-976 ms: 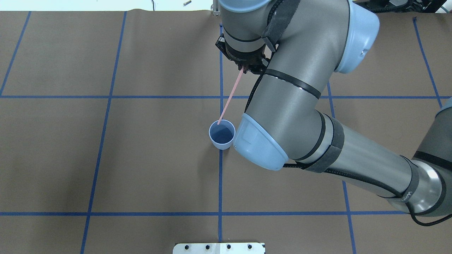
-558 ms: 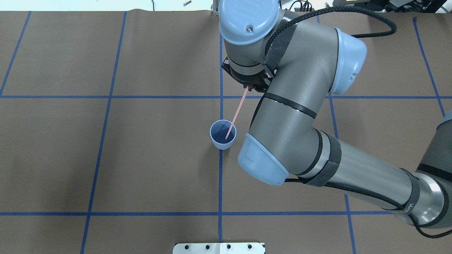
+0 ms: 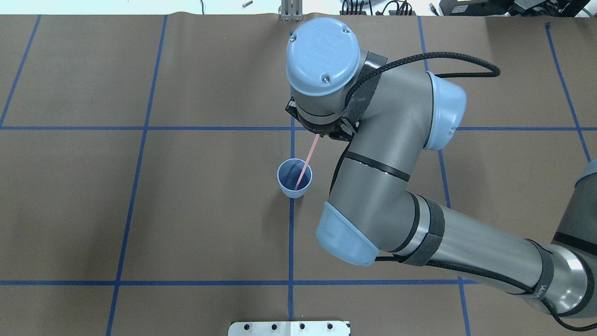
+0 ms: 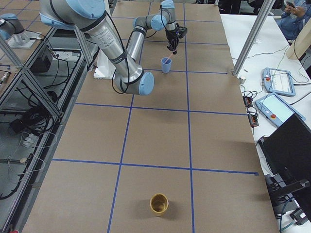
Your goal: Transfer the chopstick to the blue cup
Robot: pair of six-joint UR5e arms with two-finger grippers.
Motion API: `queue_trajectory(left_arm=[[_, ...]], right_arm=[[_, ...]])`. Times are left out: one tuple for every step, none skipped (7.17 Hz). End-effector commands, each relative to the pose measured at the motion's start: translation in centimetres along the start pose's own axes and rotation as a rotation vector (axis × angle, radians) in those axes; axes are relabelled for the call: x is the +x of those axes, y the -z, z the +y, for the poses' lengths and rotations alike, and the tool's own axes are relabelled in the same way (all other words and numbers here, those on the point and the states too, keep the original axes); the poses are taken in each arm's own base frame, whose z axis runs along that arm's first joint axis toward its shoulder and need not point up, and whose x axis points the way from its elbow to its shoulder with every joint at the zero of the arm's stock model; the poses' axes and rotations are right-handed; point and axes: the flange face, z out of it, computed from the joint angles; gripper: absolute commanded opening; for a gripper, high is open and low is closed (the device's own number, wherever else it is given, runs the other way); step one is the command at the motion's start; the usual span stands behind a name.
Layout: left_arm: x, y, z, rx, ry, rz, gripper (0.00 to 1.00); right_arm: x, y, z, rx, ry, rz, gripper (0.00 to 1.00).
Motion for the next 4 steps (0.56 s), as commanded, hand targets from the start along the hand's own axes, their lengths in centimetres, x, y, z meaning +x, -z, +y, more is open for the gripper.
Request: queue_trajectory(left_arm=[[0.0,0.0,0.0,0.0,0.002,0.0,0.99],[-0.09,-0.12,0.12,-0.003,0.005,0.001,0.99],[-0.06,-0.07,0.04,-0.002,0.004,0.001,0.99],[-0.01,-0.01,0.01,-0.001,0.003,0.0,0.99]], right_arm=[[-0.06,-0.99,0.6,0.007,0.003,0.006,0.0],[-0.17,-1.34,0.64,0.008,-0.001,0.012,0.26],[-0.12,-1.42,0.63,0.009,-0.001,0.014,0.52],[-0.16,-1.21,0.65,0.01,0.006,0.009,1.0]])
